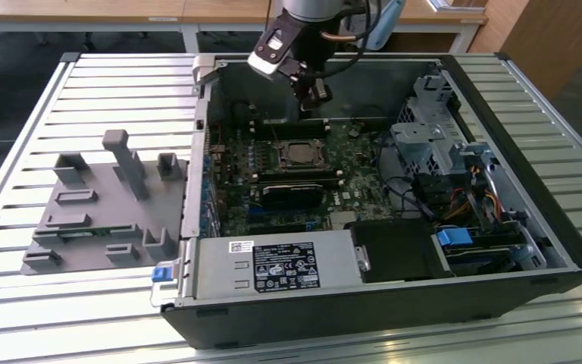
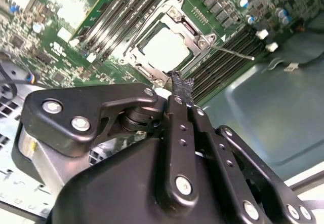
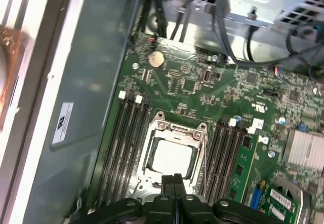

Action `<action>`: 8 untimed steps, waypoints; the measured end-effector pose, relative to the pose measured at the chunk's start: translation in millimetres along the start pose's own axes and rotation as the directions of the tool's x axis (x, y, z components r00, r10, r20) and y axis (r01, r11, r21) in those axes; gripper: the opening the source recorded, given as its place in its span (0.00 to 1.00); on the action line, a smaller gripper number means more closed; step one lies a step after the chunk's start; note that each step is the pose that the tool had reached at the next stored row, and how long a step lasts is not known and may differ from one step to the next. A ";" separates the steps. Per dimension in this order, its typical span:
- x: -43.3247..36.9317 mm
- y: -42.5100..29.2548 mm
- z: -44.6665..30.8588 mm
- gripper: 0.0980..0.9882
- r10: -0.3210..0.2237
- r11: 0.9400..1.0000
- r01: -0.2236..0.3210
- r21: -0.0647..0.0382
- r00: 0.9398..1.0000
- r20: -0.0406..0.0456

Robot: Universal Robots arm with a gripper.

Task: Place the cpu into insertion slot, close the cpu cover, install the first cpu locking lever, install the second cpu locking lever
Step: 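Install the first cpu locking lever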

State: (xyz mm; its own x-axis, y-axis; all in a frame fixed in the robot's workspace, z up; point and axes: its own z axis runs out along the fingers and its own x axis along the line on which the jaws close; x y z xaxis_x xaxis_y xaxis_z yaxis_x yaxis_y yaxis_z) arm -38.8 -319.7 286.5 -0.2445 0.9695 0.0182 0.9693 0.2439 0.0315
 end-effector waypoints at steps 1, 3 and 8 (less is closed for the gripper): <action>0.0 -0.1 0.0 0.01 -0.014 1.000 0.014 0.000 1.000 0.000; 0.2 -0.5 0.1 0.01 -0.031 1.000 0.031 0.001 1.000 -0.001; 0.3 -0.8 0.3 0.01 -0.103 0.995 0.103 0.002 0.995 -0.003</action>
State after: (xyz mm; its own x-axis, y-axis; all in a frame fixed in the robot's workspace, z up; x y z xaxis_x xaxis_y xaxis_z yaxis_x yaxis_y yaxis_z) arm -39.6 -319.6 286.1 -0.3431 0.9391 0.0177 0.9390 0.3425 0.0313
